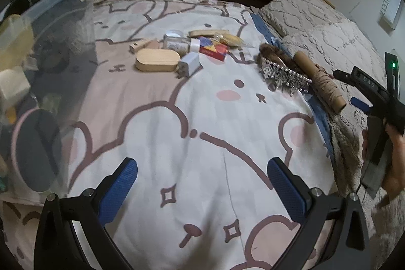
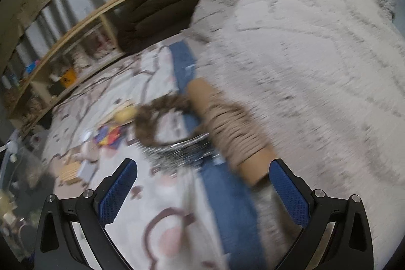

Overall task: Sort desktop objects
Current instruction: 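Grasp the rope-wrapped cardboard tube with the right tool, then lift the tube with the right tool and carry it toward the left tool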

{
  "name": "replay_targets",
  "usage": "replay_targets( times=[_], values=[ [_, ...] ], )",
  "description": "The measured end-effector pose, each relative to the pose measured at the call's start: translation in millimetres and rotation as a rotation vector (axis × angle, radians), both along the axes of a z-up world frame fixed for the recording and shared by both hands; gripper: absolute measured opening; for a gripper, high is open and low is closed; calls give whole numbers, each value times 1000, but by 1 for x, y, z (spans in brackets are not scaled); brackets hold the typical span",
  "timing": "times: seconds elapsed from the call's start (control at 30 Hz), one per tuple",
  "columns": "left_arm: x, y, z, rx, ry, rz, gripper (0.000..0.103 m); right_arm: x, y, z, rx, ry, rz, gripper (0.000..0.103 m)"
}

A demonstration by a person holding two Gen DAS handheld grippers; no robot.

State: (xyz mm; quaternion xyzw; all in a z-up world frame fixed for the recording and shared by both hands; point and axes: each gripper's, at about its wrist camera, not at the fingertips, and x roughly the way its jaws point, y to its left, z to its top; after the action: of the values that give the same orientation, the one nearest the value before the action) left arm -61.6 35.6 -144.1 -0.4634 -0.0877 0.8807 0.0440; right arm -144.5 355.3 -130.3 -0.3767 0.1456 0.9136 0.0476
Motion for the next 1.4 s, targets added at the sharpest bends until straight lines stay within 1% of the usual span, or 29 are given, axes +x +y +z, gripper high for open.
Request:
replay_targets(
  times=[0.1,0.17,0.23,0.3,0.4,0.47,0.53,0.57,0.6,0.63,0.7,0.73,0.77,0.83,0.87,0.9,0.93,1.07,1.17,1.23,1.3,1.37,1.4],
  values=[
    [-3,2,-1,10,-9,-8,103,-2,21,3,12,35,-64,103],
    [-4,4,-1,15,-12,-18,103,-6,28,1,36,31,-63,103],
    [-4,6,0,20,-13,-29,103,-12,26,-3,92,26,-32,103],
    [-5,7,1,20,-12,-37,103,-18,18,-7,179,20,25,103],
    [-5,10,2,15,-10,-48,103,-31,-6,-20,377,-17,121,103],
    [-5,11,4,16,-8,-55,103,-38,-20,-29,480,-39,156,103],
    [-5,10,5,24,-8,-59,103,-44,-30,-39,551,-62,172,102],
    [-5,10,6,26,-6,-58,103,-48,-33,-43,560,-71,181,94],
    [-5,10,7,24,-3,-56,103,-51,-34,-47,561,-81,186,89],
    [-5,10,8,22,0,-55,103,-54,-33,-50,563,-92,182,81],
    [-6,9,9,20,4,-50,103,-61,-33,-57,575,-112,173,73],
    [-6,8,9,23,5,-49,103,-62,-32,-61,584,-126,167,63],
    [-6,8,9,24,4,-48,103,-63,-31,-65,596,-140,160,62],
    [-6,7,8,22,3,-44,103,-58,-30,-64,590,-136,160,60],
    [-6,7,8,21,3,-42,103,-57,-29,-62,574,-136,161,59],
    [-6,7,9,21,2,-39,103,-56,-27,-59,537,-134,161,59],
    [-7,7,9,22,3,-37,103,-56,-23,-55,473,-128,157,58],
    [-4,7,15,21,18,-39,103,-48,6,-36,116,-86,105,57],
    [-1,7,19,16,31,-40,103,-36,16,-27,-71,-43,80,57],
    [1,6,24,19,41,-40,103,-28,18,-20,-188,-15,85,57],
    [3,5,30,22,53,-37,103,-17,20,-13,-332,17,96,56],
    [6,3,36,28,66,-35,103,-6,12,-3,-414,42,122,56],
    [7,2,39,30,73,-33,103,-1,6,2,-436,50,145,56]
  ],
)
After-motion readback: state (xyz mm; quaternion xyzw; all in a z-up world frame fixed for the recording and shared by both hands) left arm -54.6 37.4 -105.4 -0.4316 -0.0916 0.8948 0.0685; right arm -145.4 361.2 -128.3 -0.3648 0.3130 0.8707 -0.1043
